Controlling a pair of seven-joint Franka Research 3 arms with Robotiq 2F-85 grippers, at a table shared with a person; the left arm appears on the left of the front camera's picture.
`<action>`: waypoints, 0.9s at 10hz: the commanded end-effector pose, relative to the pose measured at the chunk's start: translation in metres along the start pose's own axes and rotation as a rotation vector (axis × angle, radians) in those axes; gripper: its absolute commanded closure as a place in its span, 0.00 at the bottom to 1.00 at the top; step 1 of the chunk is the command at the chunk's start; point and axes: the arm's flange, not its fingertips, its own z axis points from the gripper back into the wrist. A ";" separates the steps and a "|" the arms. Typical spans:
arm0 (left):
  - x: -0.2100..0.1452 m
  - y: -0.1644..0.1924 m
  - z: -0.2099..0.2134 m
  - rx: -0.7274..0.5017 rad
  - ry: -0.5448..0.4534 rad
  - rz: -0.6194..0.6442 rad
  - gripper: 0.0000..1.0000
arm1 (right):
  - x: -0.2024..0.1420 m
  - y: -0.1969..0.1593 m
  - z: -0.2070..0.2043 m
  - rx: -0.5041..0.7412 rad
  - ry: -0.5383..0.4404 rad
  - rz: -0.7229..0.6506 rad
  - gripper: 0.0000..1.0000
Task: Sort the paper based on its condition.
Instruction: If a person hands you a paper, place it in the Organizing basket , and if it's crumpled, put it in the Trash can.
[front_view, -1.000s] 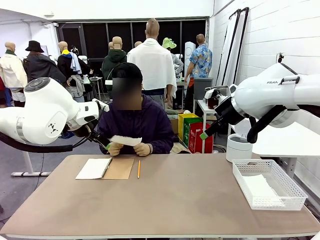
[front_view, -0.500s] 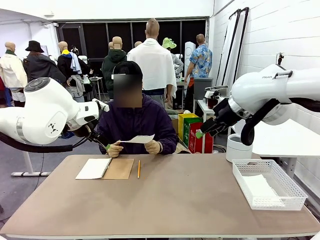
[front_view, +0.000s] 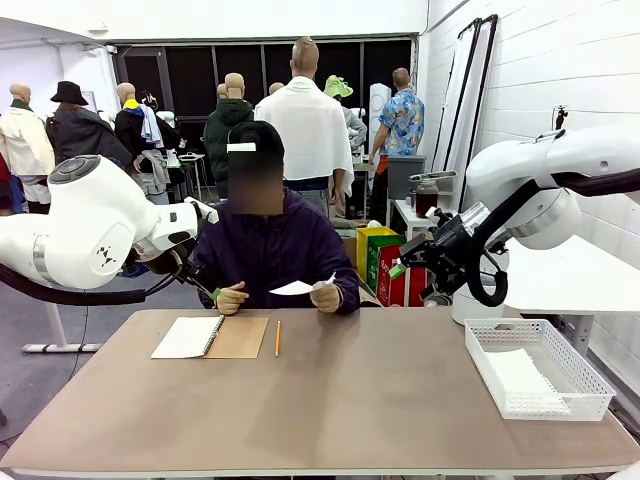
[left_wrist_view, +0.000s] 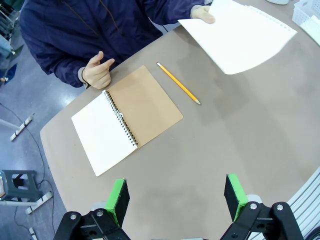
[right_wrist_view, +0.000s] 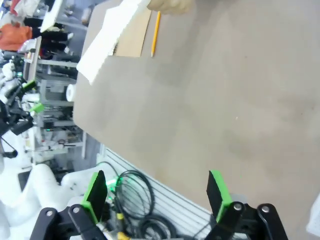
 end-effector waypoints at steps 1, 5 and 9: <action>0.000 0.001 0.000 0.001 0.001 0.000 0.00 | -0.004 0.007 0.003 -0.022 -0.013 0.055 0.00; 0.000 0.001 0.000 0.001 0.001 0.000 0.00 | -0.001 0.006 0.001 -0.029 -0.010 0.028 0.00; 0.000 0.001 0.000 0.001 0.001 0.000 0.00 | 0.039 -0.003 -0.030 0.181 0.070 -0.211 0.00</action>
